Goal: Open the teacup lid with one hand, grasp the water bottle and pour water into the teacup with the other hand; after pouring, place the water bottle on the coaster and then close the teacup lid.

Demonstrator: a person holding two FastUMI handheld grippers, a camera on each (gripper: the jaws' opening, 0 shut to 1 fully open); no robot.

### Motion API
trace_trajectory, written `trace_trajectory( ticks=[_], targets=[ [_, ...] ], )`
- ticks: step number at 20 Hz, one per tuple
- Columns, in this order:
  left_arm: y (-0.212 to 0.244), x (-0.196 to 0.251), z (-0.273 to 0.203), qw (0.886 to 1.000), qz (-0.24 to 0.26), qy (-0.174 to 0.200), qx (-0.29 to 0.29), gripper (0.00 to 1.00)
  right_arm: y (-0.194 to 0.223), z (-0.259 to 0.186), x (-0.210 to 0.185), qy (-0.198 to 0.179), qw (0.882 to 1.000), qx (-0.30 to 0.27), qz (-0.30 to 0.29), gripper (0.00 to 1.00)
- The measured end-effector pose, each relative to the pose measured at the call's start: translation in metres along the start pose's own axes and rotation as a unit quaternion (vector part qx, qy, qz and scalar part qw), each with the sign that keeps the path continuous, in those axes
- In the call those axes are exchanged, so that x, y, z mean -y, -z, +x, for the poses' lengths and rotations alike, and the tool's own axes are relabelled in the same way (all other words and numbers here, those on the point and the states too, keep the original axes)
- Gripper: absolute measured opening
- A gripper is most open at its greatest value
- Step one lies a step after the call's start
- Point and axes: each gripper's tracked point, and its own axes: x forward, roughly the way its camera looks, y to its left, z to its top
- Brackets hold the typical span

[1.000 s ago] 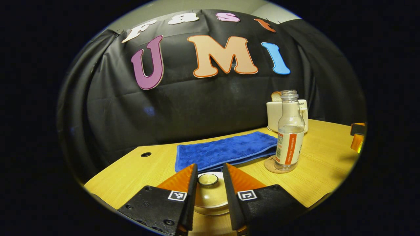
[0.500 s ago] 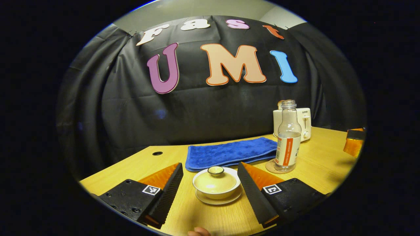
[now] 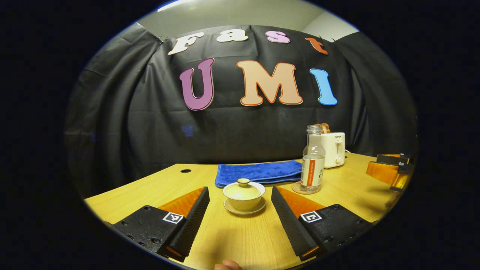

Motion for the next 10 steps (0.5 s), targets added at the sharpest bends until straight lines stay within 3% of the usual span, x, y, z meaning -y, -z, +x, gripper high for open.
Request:
trace_trajectory(
  ticks=[6,7,10],
  targets=[
    [-0.003,0.01,-0.05,1.0,-0.003,-0.002,0.004,0.96,-0.001,-0.026,0.002,0.006,1.0,0.001,0.0,0.88],
    [-0.004,0.01,-0.056,1.0,-0.007,-0.004,0.007,1.0,-0.001,-0.033,0.002,0.007,1.0,0.0,0.0,0.88],
    [-0.002,0.014,-0.061,1.0,-0.004,-0.006,0.004,0.96,-0.002,-0.045,-0.002,0.011,1.0,0.001,0.001,0.88]
  ],
)
